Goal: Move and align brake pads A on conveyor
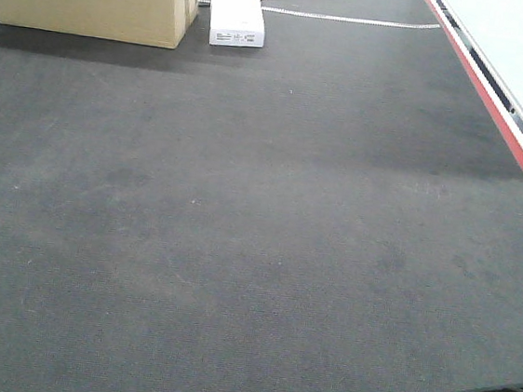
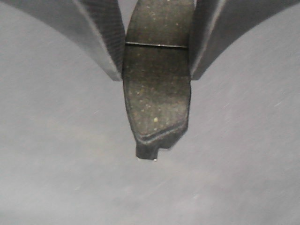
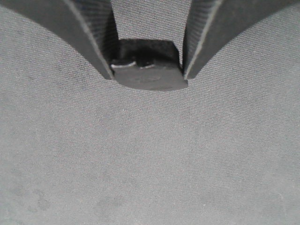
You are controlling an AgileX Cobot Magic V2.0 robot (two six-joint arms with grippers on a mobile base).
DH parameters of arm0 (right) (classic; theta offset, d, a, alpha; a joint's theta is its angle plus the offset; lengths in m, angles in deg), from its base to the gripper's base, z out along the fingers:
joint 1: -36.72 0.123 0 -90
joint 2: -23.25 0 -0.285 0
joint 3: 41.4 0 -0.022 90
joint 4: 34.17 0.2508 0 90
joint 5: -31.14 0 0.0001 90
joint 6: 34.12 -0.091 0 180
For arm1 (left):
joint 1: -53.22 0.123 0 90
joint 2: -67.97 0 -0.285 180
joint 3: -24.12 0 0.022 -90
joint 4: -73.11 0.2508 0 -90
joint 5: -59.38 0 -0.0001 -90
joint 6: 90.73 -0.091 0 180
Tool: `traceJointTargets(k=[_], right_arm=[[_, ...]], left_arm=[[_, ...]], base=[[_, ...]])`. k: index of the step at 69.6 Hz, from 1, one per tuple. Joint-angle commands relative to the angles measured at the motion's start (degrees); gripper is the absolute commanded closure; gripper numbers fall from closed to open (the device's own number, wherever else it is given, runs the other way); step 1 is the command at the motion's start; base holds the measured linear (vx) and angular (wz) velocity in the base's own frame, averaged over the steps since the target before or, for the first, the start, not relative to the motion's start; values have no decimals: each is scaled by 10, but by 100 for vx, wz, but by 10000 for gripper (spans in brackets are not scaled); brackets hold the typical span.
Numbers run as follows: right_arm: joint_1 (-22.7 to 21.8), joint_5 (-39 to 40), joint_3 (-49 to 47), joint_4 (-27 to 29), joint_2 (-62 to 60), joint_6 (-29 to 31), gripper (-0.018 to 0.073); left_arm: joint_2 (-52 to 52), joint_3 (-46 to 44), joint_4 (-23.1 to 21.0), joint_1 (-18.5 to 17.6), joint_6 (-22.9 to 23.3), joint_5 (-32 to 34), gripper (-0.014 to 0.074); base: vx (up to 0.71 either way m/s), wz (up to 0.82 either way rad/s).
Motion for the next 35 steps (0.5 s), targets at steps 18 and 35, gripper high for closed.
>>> traceJointTargets(k=[18,35], right_arm=[[-1,41,-17,0,1,6,571],[-1,41,-17,0,1,6,571]], left_arm=[[-158,-17,6,0,5,110,602],[-343,-23,21,0,10,219,602]], base=[[0,0],[0,0]])
